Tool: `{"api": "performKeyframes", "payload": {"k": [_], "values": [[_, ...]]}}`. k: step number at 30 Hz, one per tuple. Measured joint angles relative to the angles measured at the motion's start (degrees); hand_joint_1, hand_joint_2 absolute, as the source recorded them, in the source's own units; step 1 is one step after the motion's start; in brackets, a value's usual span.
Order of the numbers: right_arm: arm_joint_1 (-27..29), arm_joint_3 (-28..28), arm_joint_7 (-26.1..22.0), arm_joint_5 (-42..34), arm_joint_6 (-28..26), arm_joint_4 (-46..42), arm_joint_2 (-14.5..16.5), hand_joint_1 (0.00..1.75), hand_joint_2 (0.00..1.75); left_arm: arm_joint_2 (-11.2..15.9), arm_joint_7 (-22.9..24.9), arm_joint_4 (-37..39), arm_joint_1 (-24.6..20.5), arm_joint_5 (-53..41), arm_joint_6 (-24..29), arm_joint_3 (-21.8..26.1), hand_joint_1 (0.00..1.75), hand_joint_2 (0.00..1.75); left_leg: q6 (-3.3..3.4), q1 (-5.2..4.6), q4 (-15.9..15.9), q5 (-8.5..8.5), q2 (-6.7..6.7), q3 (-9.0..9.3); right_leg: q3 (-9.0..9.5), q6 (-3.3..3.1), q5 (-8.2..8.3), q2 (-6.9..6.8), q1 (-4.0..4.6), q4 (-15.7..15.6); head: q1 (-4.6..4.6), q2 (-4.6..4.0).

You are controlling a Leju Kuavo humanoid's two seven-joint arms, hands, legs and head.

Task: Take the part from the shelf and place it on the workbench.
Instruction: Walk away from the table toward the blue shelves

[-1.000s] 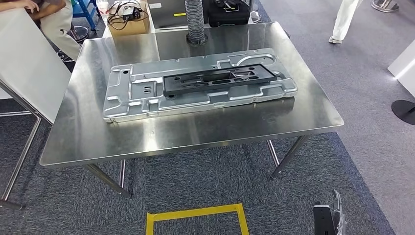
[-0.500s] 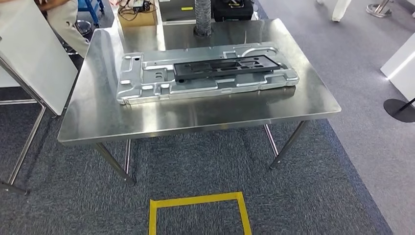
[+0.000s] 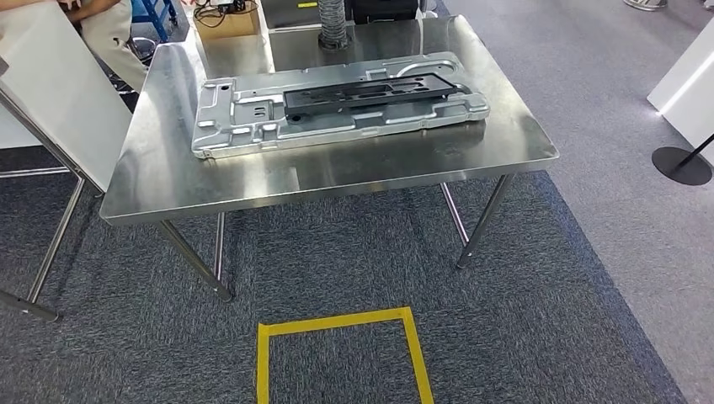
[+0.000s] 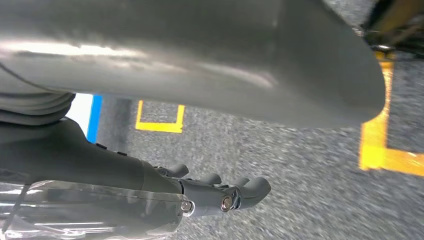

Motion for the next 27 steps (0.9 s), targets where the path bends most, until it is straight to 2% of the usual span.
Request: {"api": "performKeyframes", "payload": {"k": [1,2,3,4,5,6,7,8,10,11,12,13,14,15,16,17,18,19,20,21,22,23,25,26,27], "values": [[0.0,0.1,0.0,0.1,0.2,0.1,0.0,0.0,0.0,0.0,0.0,0.0,0.0,0.0,0.0,0.0,0.0,0.0,-0.08,0.03,2.2,-0.19,0.0,0.15,-1.04,0.04,0.63,-0.01,0.06,0.2,0.0,0.0],[0.0,0.2,-0.1,0.1,0.4,0.2,0.0,0.0,0.0,0.0,0.1,0.0,0.0,-0.1,0.0,0.0,0.0,0.0,-0.09,0.05,2.4,0.89,0.0,1.3,-2.08,0.12,1.22,-0.01,0.08,0.5,-0.01,0.0],[0.0,0.3,-0.3,0.1,0.5,0.3,0.0,0.0,0.0,0.0,0.1,0.0,0.0,-0.1,0.0,0.0,0.0,0.0,-0.03,0.05,0.5,2.6,0.0,3.5,-3.1,0.23,1.74,-0.01,0.08,0.9,-0.02,0.0],[-0.1,0.4,-0.6,0.1,0.8,0.3,0.0,0.0,0.0,0.0,0.1,0.0,-0.1,-0.1,0.0,0.0,0.0,0.0,0.15,0.05,-3.2,3.96,-0.01,6.59,-3.96,0.38,2.2,0.0,0.08,1.3,-0.03,0.0],[-0.2,0.5,-0.9,0.1,1.0,0.4,0.0,0.0,0.0,0.0,0.1,0.0,-0.3,-0.2,0.0,0.0,0.0,0.0,0.38,-0.05,-8.0,4.19,-0.02,9.99,-4.67,0.61,2.6,0.02,0.15,1.8,-0.03,0.01],[-0.3,0.6,-1.3,0.2,1.3,0.4,0.1,0.0,0.0,0.0,0.1,0.0,-0.4,-0.3,-0.1,0.0,0.0,0.0,0.7,-0.16,-11.9,3.75,-0.04,12.63,-5.11,0.9,2.99,0.0,0.2,2.1,0.01,0.01],[-0.3,0.6,-1.8,0.2,1.6,0.4,0.1,0.0,0.0,0.0,0.1,0.0,-0.6,-0.4,-0.1,0.0,0.0,0.0,1.05,-0.29,-14.7,2.99,-0.06,14.27,-5.37,1.23,3.39,-0.03,0.23,2.3,0.02,0.01],[-0.4,0.7,-2.3,0.2,2.0,0.5,0.1,0.0,0.0,0.0,0.2,0.0,-0.6,-0.5,-0.2,0.0,0.0,0.0,1.45,-0.45,-16.1,2.46,-0.05,14.83,-5.5,1.59,3.84,-0.07,0.22,2.4,-0.05,0.02],[-0.4,0.8,-3.9,0.2,2.9,0.5,0.1,0.0,0.0,0.0,0.2,0.0,-0.6,-0.6,-0.3,0.0,0.0,0.0,2.42,-0.47,-16.4,3.31,0.1,14.1,-5.77,2.32,4.35,-0.03,0.04,2.3,-0.28,0.01],[-0.5,0.8,-4.7,0.2,3.3,0.5,0.1,0.0,0.0,0.0,0.2,0.0,-0.6,-0.6,-0.4,0.0,0.0,0.0,2.95,-0.42,-16.4,4.02,0.21,13.56,-6.16,2.67,3.22,0.08,-0.06,3.1,-0.3,0.01],[-0.5,0.8,-5.4,0.2,3.7,0.6,0.2,0.0,0.0,0.0,0.2,0.0,-0.7,-0.7,-0.5,0.0,0.0,0.0,3.37,-0.34,-16.6,4.81,0.3,12.88,-6.77,3.01,0.99,0.21,-0.16,4.8,-0.18,0.01],[-0.5,0.8,-5.9,0.1,3.9,0.6,0.2,0.0,0.0,0.0,0.2,0.0,-0.7,-0.8,-0.5,0.0,0.0,0.0,3.64,-0.32,-16.6,5.54,0.37,12.07,-7.58,3.29,-2.22,0.33,-0.33,7.7,-0.06,0.01],[-0.5,0.8,-6.3,0.1,4.0,0.6,0.3,0.0,0.0,0.0,0.2,0.0,-0.7,-1.0,-0.5,0.0,0.0,0.0,3.79,-0.36,-16.5,6.23,0.36,11.16,-8.47,3.58,-5.35,0.37,-0.42,11.4,0.13,0.01],[-0.5,0.8,-6.5,0.1,4.1,0.7,0.3,0.0,0.0,0.0,0.2,0.0,-0.6,-1.1,-0.6,0.0,0.0,0.0,3.79,-0.42,-16.4,6.92,0.36,10.23,-9.13,3.82,-7.38,0.39,-0.5,15.2,0.18,0.01],[-0.5,0.8,-6.7,0.1,4.1,0.7,0.3,0.0,0.0,0.0,0.2,0.0,-0.6,-1.2,-0.6,0.0,0.0,0.0,3.73,-0.46,-16.3,7.59,0.37,9.22,-9.24,3.99,-7.95,0.39,-0.54,17.9,0.2,0.01],[-0.5,0.8,-6.9,0.1,4.1,0.7,0.3,0.0,0.0,0.0,0.2,0.0,-0.6,-1.3,-0.6,0.0,0.0,0.0,3.62,-0.47,-16.1,8.2,0.39,8.21,-8.5,4.06,-7.16,0.39,-0.57,18.8,0.2,0.01],[-0.5,0.8,-7.0,0.0,4.1,0.7,0.3,0.0,0.0,0.0,0.2,0.0,-0.6,-1.3,-0.6,0.0,0.0,0.0,3.49,-0.47,-15.8,8.76,0.39,7.24,-6.72,4.03,-5.58,0.39,-0.59,17.6,0.2,0.0],[-0.6,0.8,-7.1,0.0,4.1,0.7,0.3,0.0,0.0,0.0,0.2,0.0,-0.6,-1.3,-0.7,0.0,0.0,0.0,3.34,-0.46,-15.5,9.25,0.38,6.37,-3.9,3.9,-4.09,0.4,-0.6,14.3,0.21,0.01],[-0.7,0.8,-7.2,0.0,4.1,0.7,0.3,0.0,0.0,0.0,0.2,0.0,-0.6,-1.3,-0.7,0.0,0.0,0.0,3.13,-0.52,-15.1,9.66,0.36,5.65,-0.4,3.66,-3.54,0.42,-0.55,9.7,0.21,0.01],[-0.8,0.8,-7.2,0.0,4.1,0.7,0.3,0.0,0.0,0.0,0.2,0.0,-0.6,-1.4,-0.7,0.0,0.0,0.0,2.87,-0.6,-14.7,10.06,0.35,5.09,2.65,3.27,-3.74,0.47,-0.43,5.2,0.16,0.01],[-0.9,0.8,-7.2,0.0,4.1,0.7,0.3,0.0,0.0,0.0,0.2,0.0,-0.6,-1.4,-0.7,0.0,0.0,0.0,2.56,-0.66,-14.4,10.47,0.35,4.71,4.75,2.85,-4.27,0.5,-0.28,1.9,0.16,0.01],[-0.9,0.8,-7.2,0.0,4.1,0.7,0.3,0.0,0.0,0.0,0.2,0.0,-0.6,-1.4,-0.8,0.0,0.0,0.0,2.22,-0.68,-14.3,10.9,0.36,4.45,5.69,2.39,-4.78,0.53,-0.09,0.1,0.17,0.01],[-1.0,0.8,-7.3,0.0,4.1,0.8,0.4,0.0,0.0,0.0,0.2,0.0,-0.6,-1.4,-0.8,0.1,0.0,0.0,1.52,-0.55,-14.2,11.52,0.3,4.04,5.08,1.39,-4.2,0.42,-0.05,-0.3,0.27,0.01],[-1.0,0.8,-7.3,0.0,4.1,0.8,0.4,0.0,0.0,0.0,0.2,0.0,-0.5,-1.4,-0.8,0.1,0.0,0.0,1.19,-0.46,-13.6,10.71,0.2,3.63,4.52,0.85,-3.6,0.3,-0.11,-0.4,0.26,0.01],[-1.1,0.8,-7.3,0.0,4.1,0.9,0.4,0.0,0.0,0.0,0.2,0.0,-0.4,-1.4,-0.8,0.1,0.0,0.0,0.88,-0.38,-12.0,8.78,0.1,2.96,3.82,0.37,-2.9,0.17,-0.2,-0.5,0.13,0.01]]}}
